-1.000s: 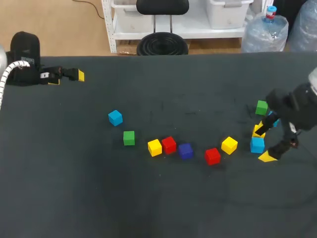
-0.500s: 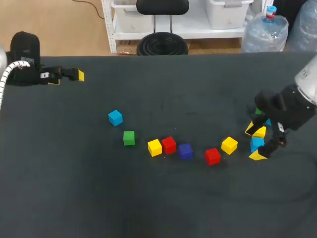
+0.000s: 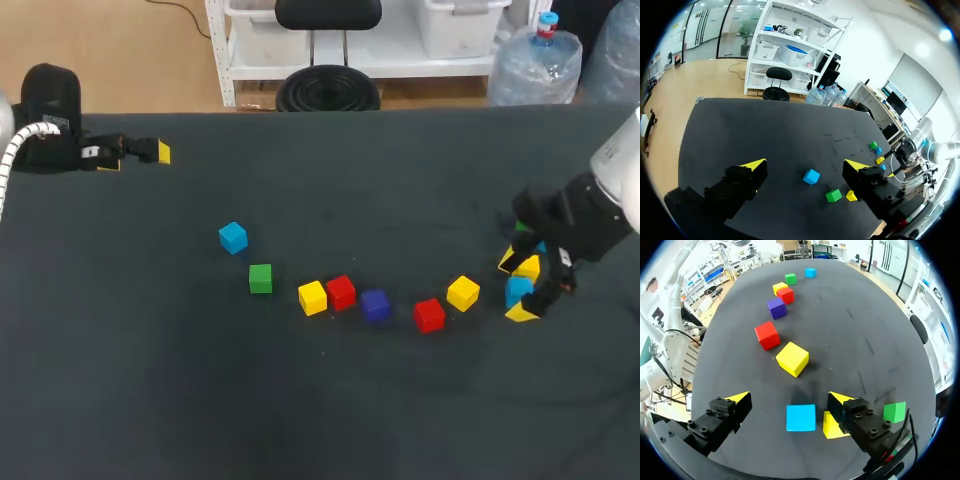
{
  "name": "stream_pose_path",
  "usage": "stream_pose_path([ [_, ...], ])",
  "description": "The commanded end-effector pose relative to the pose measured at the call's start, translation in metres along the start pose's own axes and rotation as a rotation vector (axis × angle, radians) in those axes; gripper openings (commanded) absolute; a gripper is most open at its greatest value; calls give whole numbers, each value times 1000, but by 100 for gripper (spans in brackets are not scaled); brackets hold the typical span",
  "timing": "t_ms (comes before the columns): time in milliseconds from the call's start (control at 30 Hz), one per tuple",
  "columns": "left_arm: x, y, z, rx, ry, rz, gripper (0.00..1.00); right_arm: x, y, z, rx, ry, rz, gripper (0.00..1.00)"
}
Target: Place the blue cubes, place green cubes on the blue cubes, place the yellow cubes on the green cubes, then place the red cubes on the yellow cubes, and place purple cube on the red cubes.
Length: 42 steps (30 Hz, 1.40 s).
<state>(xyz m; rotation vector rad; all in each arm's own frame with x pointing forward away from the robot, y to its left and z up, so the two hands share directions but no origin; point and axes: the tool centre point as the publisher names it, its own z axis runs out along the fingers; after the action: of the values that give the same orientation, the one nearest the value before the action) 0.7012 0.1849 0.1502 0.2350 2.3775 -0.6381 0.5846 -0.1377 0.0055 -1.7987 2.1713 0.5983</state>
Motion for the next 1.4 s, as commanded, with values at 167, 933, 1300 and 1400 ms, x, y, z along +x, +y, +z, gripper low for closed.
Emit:
stream_pose_path([
  [167, 0, 1, 0, 1, -2, 0, 100, 8, -4, 1, 6, 9, 18, 100],
  [933, 0, 1, 0, 1, -2, 0, 100, 26, -15, -5, 12, 23, 23, 100],
  [1300, 0, 1, 0, 1, -2, 0, 100, 20, -14, -8, 5, 7, 3, 38],
  [1400, 0, 1, 0, 1, -2, 0, 100, 20, -11, -10, -9, 5, -4, 36],
])
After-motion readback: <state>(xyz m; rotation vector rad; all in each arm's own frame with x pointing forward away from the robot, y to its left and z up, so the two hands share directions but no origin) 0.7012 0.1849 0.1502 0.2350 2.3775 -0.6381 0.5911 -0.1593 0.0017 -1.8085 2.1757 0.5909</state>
